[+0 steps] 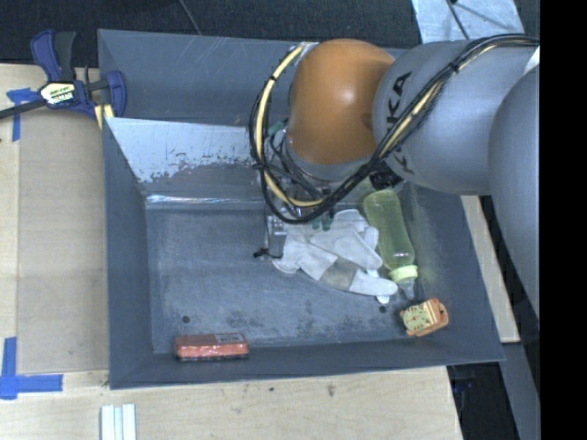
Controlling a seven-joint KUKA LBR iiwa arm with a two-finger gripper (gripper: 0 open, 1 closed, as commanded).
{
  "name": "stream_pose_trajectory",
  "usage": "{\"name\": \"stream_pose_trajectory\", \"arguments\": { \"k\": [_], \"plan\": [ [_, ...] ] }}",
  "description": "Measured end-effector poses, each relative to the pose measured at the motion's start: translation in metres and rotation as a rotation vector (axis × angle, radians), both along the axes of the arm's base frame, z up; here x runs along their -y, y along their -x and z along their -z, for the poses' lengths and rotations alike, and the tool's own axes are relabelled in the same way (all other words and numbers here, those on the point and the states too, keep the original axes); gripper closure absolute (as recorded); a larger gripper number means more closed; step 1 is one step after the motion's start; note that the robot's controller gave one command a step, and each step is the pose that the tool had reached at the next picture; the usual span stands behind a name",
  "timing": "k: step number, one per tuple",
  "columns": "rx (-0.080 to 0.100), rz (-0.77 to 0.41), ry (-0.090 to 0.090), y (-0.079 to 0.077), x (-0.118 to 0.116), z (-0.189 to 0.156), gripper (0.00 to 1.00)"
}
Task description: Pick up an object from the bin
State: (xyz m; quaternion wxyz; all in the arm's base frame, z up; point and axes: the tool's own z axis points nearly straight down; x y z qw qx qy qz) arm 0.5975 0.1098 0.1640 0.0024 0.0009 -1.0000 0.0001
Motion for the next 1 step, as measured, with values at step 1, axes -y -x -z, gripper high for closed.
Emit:
{"name": "stream_pose_trajectory", "arguments": {
  "k": [1],
  "plan": [
    [0.008, 0.002, -0.001, -0.0015, 0.0003, -0.0051, 0.0]
  ]
}}
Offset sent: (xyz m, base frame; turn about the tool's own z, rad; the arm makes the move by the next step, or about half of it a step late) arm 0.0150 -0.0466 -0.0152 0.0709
